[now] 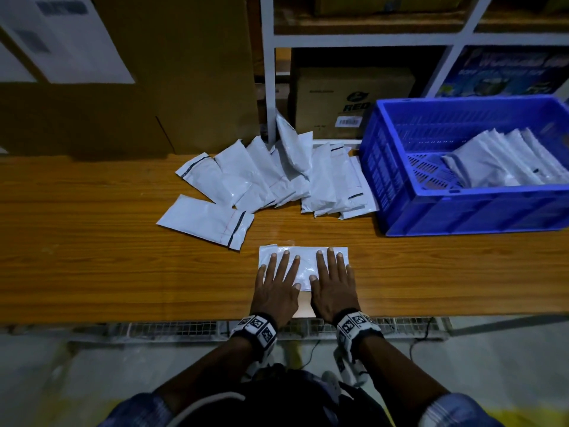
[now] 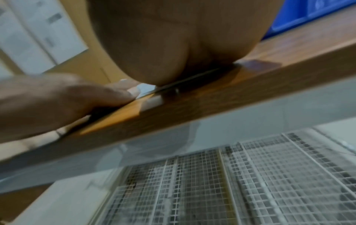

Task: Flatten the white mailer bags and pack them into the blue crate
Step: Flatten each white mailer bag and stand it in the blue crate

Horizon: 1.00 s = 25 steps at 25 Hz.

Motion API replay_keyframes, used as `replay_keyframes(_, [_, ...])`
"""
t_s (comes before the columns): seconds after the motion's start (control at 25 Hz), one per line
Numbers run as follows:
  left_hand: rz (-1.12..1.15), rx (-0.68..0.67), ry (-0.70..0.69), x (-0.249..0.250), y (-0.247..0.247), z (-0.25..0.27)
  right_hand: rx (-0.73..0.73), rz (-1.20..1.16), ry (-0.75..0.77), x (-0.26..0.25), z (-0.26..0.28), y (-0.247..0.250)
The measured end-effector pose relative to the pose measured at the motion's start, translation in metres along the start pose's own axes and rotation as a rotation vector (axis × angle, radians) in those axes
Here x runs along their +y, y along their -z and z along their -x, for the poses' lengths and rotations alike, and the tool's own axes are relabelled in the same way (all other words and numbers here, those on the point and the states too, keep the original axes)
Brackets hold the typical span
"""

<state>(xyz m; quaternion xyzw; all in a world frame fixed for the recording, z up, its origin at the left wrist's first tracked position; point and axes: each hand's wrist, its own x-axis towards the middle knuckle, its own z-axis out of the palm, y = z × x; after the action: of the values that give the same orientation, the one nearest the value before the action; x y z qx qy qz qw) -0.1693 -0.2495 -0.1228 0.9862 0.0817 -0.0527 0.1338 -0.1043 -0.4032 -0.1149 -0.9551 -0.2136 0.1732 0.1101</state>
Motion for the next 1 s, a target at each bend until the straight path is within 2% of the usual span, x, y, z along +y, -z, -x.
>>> replay_keyframes(0.16, [0.0,0.042,0.006,-0.001,0.008,-0.008,-0.023,-0.003,-0.002,-0.001,-0.005,0.001])
replay_keyframes(0.32, [-0.011,0.045,0.022,-0.003,-0.004,-0.005,-0.111,0.013,0.015,0.001,-0.005,0.013])
replay_keyframes(0.48, [0.002,0.025,0.057,-0.003,-0.006,-0.007,-0.025,0.047,0.112,-0.004,-0.002,0.016])
replay_keyframes(0.76, [-0.018,0.025,-0.011,-0.003,-0.001,-0.009,-0.034,0.032,0.075,-0.003,-0.008,0.001])
replay_keyframes(1.0, [-0.027,-0.013,0.014,0.0,-0.002,-0.008,-0.179,0.018,0.087,-0.005,-0.012,0.023])
